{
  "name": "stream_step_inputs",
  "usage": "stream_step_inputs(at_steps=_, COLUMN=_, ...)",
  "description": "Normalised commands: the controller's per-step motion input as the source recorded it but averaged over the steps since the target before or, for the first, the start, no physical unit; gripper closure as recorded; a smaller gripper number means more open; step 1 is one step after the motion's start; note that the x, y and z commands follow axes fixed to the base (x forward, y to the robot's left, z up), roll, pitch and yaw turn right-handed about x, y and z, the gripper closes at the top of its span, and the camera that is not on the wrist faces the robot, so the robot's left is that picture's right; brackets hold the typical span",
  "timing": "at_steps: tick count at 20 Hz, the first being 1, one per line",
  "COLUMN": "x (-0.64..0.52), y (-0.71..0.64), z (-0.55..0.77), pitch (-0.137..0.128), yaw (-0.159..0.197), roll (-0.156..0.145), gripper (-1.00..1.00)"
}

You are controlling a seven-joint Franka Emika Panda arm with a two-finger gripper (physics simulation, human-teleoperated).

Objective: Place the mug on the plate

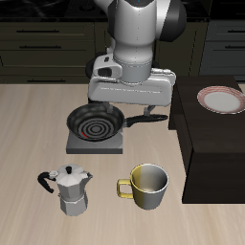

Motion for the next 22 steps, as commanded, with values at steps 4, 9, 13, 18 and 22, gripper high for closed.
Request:
stream_step_inputs(at_steps=4, x=0.09, y=0.06, z=-0.06, pitch=-0.011, yaw=0.023, roll=-0.002, gripper=-1.00)
stream_step_inputs(at_steps=9, x=0.19, y=0.11, z=-0.09, pitch=0.005, yaw=-0.017, roll=-0.008, gripper=-1.00)
stream_step_inputs(at_steps=13, x=0.09, y=0.17, z=-0.07, pitch=-0.010, yaw=-0.020, roll=-0.013, gripper=-1.00)
stream_step_inputs(at_steps=18, x=0.05, y=0.18, z=-0.03, pitch=-0.042, yaw=-0.002, roll=-0.015, gripper=-1.00)
stream_step_inputs(at_steps=22, x=0.06, y=0.18, z=-0.28, pitch=-0.024, yaw=0.004, roll=0.016, gripper=-1.00)
